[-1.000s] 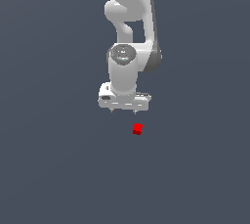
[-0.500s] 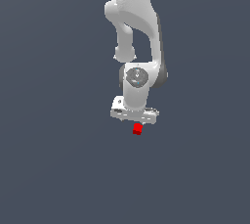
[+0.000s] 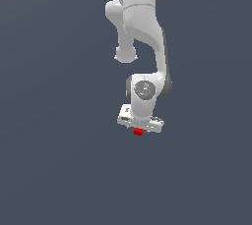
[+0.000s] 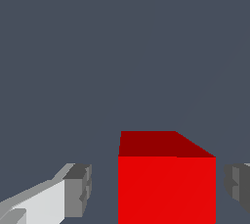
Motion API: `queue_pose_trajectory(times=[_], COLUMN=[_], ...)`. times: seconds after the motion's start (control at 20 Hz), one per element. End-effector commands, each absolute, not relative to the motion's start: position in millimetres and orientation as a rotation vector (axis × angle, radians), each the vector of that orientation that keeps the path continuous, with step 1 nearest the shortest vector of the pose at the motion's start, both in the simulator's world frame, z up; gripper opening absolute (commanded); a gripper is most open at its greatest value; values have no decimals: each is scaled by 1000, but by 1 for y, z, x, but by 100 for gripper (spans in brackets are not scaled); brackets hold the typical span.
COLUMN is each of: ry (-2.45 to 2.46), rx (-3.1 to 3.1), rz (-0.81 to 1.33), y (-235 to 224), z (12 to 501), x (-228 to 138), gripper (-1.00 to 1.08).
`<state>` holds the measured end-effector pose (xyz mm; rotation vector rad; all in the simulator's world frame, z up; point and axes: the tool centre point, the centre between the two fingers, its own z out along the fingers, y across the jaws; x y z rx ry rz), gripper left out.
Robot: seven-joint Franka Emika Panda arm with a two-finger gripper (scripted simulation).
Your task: Pick up the red cube and move it to a goal position.
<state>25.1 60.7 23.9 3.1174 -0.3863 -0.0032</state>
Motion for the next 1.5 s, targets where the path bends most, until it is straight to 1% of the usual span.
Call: queue_pose_trajectory(times=[0.0,0.1,0.15,0.9,1.2,1.45], ry=[-397,-399,-399,-399,-399,-399], rx=[3116,3116,3116,3116,3116,3116], rz=[0,0,0,0,0,0], y=[63,63,63,62,57,49], z=[20,20,20,23,34,50], x=[27,28,28,24,12,-7], gripper=[100,100,-100,-100,-100,-100])
